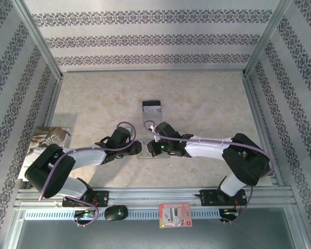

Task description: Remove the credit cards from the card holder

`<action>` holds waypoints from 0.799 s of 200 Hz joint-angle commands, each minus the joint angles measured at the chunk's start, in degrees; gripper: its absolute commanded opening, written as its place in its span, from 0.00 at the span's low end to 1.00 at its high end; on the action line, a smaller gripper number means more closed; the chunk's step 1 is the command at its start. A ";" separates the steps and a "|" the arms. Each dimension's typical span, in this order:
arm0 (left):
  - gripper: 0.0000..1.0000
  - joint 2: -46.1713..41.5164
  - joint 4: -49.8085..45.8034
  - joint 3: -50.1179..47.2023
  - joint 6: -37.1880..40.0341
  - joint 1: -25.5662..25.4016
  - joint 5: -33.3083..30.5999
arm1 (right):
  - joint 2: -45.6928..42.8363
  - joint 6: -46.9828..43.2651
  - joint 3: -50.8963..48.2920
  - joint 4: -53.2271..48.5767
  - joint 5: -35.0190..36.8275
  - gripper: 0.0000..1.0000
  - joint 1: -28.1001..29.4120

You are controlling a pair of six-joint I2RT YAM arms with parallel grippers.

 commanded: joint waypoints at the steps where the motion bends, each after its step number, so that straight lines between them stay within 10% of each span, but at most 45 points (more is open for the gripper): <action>1: 0.41 1.87 -2.88 1.39 1.42 -0.54 0.46 | -1.07 1.96 -0.48 -0.64 1.21 0.00 -0.39; 92: 0.36 7.70 -4.61 3.29 3.19 -0.53 3.23 | -3.48 8.62 -2.67 -8.61 11.79 0.00 -1.53; 160: 0.35 8.09 -4.40 4.02 3.58 -0.47 4.30 | -13.76 11.58 -7.71 -12.06 18.23 0.34 -5.35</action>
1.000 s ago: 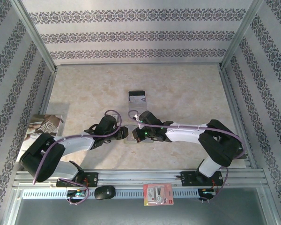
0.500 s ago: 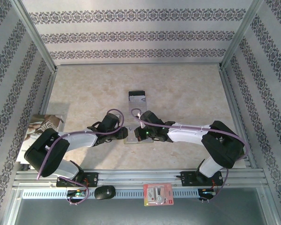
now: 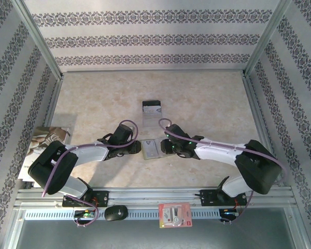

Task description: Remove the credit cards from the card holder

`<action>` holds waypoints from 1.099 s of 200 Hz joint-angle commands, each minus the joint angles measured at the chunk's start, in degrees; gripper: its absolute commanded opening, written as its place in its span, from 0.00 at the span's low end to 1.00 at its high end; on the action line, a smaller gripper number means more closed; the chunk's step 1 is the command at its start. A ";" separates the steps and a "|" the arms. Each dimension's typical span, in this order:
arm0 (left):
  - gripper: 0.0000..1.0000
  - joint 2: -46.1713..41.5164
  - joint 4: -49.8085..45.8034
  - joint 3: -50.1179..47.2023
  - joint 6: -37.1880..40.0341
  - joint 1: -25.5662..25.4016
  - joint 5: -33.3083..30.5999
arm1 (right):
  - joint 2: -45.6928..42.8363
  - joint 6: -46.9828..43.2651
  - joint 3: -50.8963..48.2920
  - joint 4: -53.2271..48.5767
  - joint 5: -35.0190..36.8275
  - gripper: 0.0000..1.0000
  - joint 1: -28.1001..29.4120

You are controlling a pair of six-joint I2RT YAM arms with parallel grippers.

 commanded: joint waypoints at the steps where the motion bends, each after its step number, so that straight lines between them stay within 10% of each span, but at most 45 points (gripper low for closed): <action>1: 0.35 4.77 1.08 0.25 1.05 -0.57 4.69 | -4.85 0.49 -1.49 -2.09 3.86 0.34 -0.96; 84: 0.40 -1.46 -2.12 2.08 2.43 -0.61 3.83 | -1.92 -11.07 9.89 -1.68 -17.82 0.33 3.17; 220: 0.41 -2.92 -2.45 1.24 1.68 -0.33 3.76 | 6.25 -6.42 6.37 -8.00 -0.53 0.26 0.60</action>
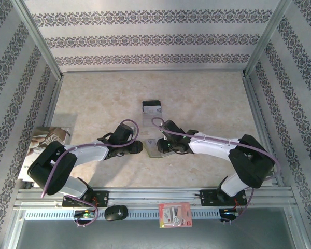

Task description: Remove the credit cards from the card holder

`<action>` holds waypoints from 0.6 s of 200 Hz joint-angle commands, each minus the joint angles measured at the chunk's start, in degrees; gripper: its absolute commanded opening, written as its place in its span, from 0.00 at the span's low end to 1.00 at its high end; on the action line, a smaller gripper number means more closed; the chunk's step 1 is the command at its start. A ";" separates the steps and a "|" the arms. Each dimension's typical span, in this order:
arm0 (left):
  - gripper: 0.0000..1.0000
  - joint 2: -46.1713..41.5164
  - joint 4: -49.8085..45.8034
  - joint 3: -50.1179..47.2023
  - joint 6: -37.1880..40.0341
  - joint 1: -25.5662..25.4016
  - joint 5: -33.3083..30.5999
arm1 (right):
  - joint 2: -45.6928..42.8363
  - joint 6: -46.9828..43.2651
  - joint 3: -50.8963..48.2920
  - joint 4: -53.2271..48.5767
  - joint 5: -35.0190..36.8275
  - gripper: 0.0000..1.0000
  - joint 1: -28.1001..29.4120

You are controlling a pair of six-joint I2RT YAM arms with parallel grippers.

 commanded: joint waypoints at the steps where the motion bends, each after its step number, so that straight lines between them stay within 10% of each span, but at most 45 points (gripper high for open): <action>1: 0.41 -1.66 -0.72 0.22 0.31 -0.25 2.12 | 0.19 1.48 -1.44 -1.39 3.25 0.26 -0.43; 62: 0.54 -15.55 -6.02 -2.62 0.60 0.62 -2.08 | 3.91 2.58 -3.52 1.31 4.76 0.24 0.60; 120: 0.56 -3.23 -3.91 3.94 2.50 -8.67 -3.69 | 0.16 2.92 -3.92 1.11 6.87 0.25 1.33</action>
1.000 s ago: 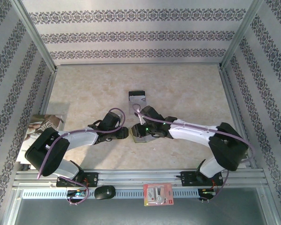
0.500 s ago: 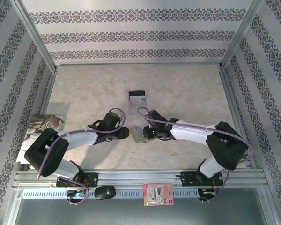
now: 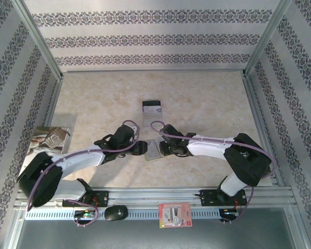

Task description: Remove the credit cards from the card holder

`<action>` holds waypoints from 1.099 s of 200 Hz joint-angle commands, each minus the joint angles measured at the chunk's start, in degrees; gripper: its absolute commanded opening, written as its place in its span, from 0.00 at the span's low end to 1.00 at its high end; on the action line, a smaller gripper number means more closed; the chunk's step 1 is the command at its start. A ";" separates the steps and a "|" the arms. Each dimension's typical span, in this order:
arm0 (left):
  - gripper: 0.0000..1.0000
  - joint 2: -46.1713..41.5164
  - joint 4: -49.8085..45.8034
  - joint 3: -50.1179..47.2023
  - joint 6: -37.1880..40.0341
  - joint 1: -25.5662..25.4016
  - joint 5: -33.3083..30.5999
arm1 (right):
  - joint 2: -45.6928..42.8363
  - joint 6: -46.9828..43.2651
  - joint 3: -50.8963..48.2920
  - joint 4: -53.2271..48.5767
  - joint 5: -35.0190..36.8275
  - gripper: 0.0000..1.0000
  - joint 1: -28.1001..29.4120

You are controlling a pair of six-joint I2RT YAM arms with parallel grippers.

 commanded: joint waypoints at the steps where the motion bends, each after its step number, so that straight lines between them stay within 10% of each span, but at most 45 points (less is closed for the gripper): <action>1: 0.56 4.41 -0.64 2.55 1.86 -2.51 -1.40 | -1.80 1.15 -1.45 -1.08 2.49 0.25 0.55; 113: 0.41 8.01 -5.22 0.30 4.60 0.91 -3.37 | -11.86 -4.08 2.22 -2.28 -2.75 0.27 0.40; 154: 0.41 9.55 -4.22 0.31 4.69 1.69 -2.55 | -2.77 -5.88 8.28 0.67 -21.00 0.25 -1.05; 220: 0.37 11.68 -2.47 -0.88 5.54 5.29 -1.35 | 7.14 -3.33 7.30 4.97 -25.50 0.22 -6.33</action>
